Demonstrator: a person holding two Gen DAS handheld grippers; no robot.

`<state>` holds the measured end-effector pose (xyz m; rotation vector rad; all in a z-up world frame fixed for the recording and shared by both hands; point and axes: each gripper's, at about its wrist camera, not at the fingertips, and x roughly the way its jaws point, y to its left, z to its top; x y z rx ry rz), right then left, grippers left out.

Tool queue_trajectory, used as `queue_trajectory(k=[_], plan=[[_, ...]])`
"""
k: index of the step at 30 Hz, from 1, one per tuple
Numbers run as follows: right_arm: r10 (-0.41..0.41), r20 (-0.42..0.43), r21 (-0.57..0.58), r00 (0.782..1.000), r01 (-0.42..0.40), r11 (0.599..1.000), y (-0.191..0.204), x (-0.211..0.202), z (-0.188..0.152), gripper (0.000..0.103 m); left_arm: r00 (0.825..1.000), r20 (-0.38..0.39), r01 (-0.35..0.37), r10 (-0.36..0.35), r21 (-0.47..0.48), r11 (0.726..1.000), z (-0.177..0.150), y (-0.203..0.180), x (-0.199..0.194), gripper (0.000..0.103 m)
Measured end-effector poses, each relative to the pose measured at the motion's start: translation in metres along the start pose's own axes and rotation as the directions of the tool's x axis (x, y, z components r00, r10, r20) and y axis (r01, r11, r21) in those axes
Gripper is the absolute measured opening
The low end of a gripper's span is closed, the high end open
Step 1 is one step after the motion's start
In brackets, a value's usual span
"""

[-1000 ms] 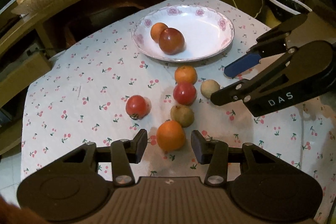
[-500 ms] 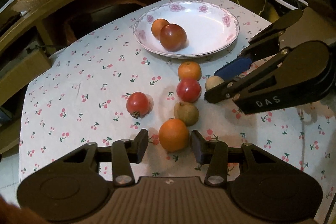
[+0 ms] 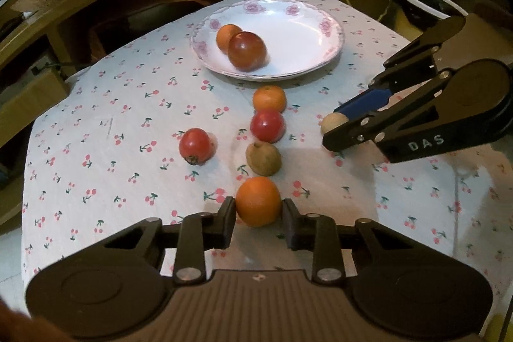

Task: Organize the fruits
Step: 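Grasp the brown kiwi-like fruit with the right tool while the left tool grasps an orange, then carry the kiwi and orange to the white plate and open both tools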

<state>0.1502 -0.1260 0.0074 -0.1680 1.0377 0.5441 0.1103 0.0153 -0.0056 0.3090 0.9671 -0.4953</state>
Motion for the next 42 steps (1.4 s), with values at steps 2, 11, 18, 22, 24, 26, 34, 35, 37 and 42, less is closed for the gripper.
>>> queue_trajectory(k=[2, 11, 18, 22, 24, 26, 34, 35, 37, 42], plan=[[0.006, 0.007, -0.003, 1.0, -0.006, 1.0, 0.001, -0.006, -0.003, 0.025, 1.0, 0.003, 0.006, -0.006, 0.009, 1.0, -0.001, -0.002, -0.001, 0.036], [0.011, -0.004, -0.014, 1.0, -0.011, 1.0, -0.002, -0.005, -0.013, 0.027, 1.0, -0.009, -0.002, 0.003, 0.039, 0.999, -0.004, -0.005, 0.005, 0.039], [0.023, -0.002, -0.027, 1.0, -0.023, 0.999, -0.002, -0.008, -0.017, 0.035, 1.0, -0.003, -0.011, 0.011, 0.053, 0.999, -0.005, -0.005, 0.007, 0.054], [0.02, 0.0, -0.04, 1.0, -0.02, 0.999, 0.0, -0.008, -0.017, 0.036, 1.0, -0.001, -0.012, 0.012, 0.055, 0.998, -0.004, -0.006, 0.008, 0.054], [0.017, 0.002, -0.039, 1.0, -0.017, 0.999, -0.001, -0.008, -0.016, 0.036, 1.0, 0.005, -0.018, 0.018, 0.06, 0.998, -0.004, -0.007, 0.007, 0.054], [0.012, 0.005, -0.033, 1.0, -0.012, 0.999, -0.002, -0.009, -0.016, 0.036, 1.0, 0.002, -0.016, 0.016, 0.055, 0.998, -0.004, -0.007, 0.007, 0.05], [-0.008, -0.004, -0.007, 1.0, 0.007, 1.0, -0.002, -0.007, -0.012, 0.025, 1.0, -0.02, -0.024, 0.024, 0.019, 1.0, 0.0, -0.004, 0.006, 0.036], [-0.007, -0.004, -0.004, 1.0, 0.007, 1.0, -0.002, -0.006, -0.011, 0.025, 0.999, -0.018, -0.027, 0.028, 0.019, 0.999, 0.001, -0.004, 0.006, 0.036], [-0.01, 0.002, -0.005, 1.0, 0.01, 1.0, -0.001, -0.007, -0.01, 0.024, 1.0, -0.01, -0.024, 0.025, 0.011, 1.0, 0.003, -0.003, 0.004, 0.036], [-0.002, 0.019, -0.008, 1.0, 0.002, 1.0, 0.002, -0.011, -0.005, 0.024, 1.0, 0.022, -0.01, 0.01, 0.001, 1.0, 0.011, -0.002, -0.002, 0.036]])
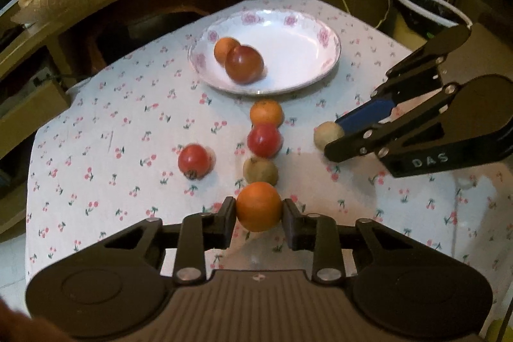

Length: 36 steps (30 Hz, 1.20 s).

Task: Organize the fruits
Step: 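Carry the kiwi and orange to the white plate and open both tools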

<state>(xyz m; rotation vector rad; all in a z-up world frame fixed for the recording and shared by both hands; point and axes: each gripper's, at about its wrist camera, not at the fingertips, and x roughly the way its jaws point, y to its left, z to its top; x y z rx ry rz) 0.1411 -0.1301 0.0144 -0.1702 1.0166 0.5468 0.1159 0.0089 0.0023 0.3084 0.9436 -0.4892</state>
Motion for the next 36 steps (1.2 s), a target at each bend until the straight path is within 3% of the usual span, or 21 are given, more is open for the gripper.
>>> queue_trajectory(k=[15, 23, 36], plan=[[-0.061, 0.097, 0.108, 0.993, 0.05, 0.993, -0.026, -0.013, 0.031, 0.024, 0.992, 0.121, -0.04, 0.045, -0.045, 0.998, 0.072, 0.002, 0.011, 0.036], [-0.144, 0.1, 0.171, 0.985, 0.126, 0.977, -0.054, -0.004, 0.034, 0.024, 0.993, 0.113, -0.039, 0.043, -0.041, 0.998, 0.095, 0.0, 0.043, 0.036], [-0.168, 0.086, 0.169, 0.982, 0.152, 0.974, -0.064, 0.014, 0.037, 0.024, 0.996, 0.078, -0.04, 0.043, -0.045, 0.998, 0.093, 0.003, 0.061, 0.036]])
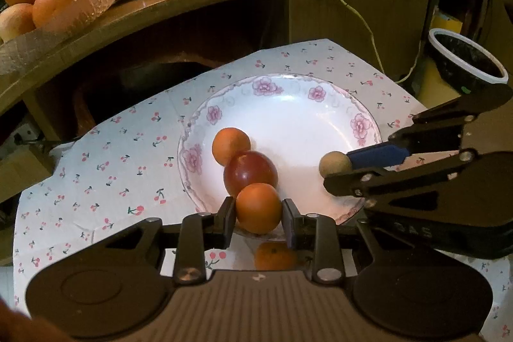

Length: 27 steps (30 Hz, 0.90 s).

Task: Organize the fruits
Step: 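Carry the kiwi and orange to the white plate and open both tools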

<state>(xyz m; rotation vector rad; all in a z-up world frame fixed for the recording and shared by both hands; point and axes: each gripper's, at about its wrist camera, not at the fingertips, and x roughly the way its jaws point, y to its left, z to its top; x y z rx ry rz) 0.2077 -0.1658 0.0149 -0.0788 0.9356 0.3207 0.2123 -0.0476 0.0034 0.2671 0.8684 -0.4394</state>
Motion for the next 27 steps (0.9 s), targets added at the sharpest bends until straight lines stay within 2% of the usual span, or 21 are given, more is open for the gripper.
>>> queue_trajectory(k=[15, 27], plan=[[-0.025, 0.017, 0.027, 1.0, 0.025, 0.999, -0.006, 0.002, 0.002, 0.03, 1.0, 0.012, 0.0, 0.0, -0.022, 1.0, 0.002, 0.001, 0.003, 0.039], [-0.03, 0.06, 0.061, 0.998, 0.026, 0.998, -0.012, -0.01, 0.006, 0.039, 0.998, 0.068, 0.002, 0.0, -0.03, 1.0, 0.009, 0.006, -0.018, 0.043]])
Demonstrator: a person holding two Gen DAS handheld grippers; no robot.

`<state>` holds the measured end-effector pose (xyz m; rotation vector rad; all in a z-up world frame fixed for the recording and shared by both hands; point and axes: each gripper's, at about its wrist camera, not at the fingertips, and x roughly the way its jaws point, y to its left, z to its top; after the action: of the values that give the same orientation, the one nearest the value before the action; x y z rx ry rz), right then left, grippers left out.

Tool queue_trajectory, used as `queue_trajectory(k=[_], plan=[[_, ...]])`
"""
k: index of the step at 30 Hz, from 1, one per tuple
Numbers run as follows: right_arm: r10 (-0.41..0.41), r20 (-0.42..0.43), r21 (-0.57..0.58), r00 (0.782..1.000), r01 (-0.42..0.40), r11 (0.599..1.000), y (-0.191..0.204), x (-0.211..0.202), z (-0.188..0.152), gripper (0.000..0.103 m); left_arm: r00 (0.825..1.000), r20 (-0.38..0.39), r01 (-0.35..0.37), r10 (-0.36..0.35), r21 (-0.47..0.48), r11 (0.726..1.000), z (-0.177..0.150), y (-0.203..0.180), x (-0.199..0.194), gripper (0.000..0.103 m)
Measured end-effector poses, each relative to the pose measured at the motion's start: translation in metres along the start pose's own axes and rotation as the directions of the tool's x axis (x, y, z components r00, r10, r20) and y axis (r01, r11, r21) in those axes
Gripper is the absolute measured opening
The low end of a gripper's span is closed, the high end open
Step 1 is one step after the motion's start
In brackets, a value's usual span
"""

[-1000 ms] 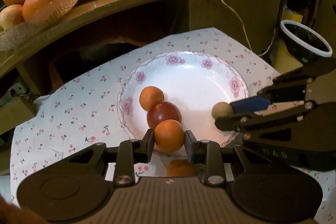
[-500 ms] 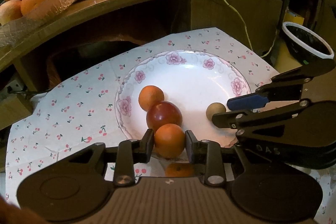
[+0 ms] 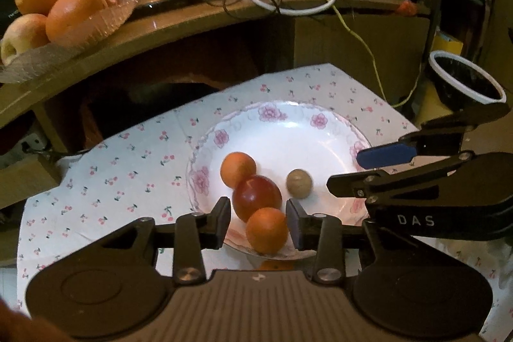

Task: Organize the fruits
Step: 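Carry the kiwi and orange to the white plate and open both tools, then grasp a red tomato with the left tool while the right tool grasps the pear-like fruit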

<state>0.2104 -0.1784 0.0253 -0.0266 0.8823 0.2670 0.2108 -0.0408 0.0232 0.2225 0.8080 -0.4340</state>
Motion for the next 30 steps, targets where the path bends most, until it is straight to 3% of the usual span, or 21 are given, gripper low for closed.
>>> queue_trajectory(k=[14, 23, 30], plan=[[0.02, 0.013, 0.019, 1.0, -0.02, 1.0, 0.002, -0.012, 0.0, 0.04, 0.997, 0.025, -0.068, 0.069, -0.053, 0.996, -0.012, 0.034, -0.029, 0.049], [0.117, -0.011, -0.019, 0.993, -0.117, 0.993, 0.031, -0.024, -0.01, 0.04, 0.997, -0.029, -0.077, 0.075, -0.041, 0.996, -0.036, 0.05, -0.04, 0.049], [0.202, -0.078, -0.052, 0.976, -0.207, 0.977, 0.058, -0.023, -0.021, 0.04, 0.995, -0.069, -0.067, 0.066, -0.005, 0.998, -0.054, 0.057, -0.042, 0.049]])
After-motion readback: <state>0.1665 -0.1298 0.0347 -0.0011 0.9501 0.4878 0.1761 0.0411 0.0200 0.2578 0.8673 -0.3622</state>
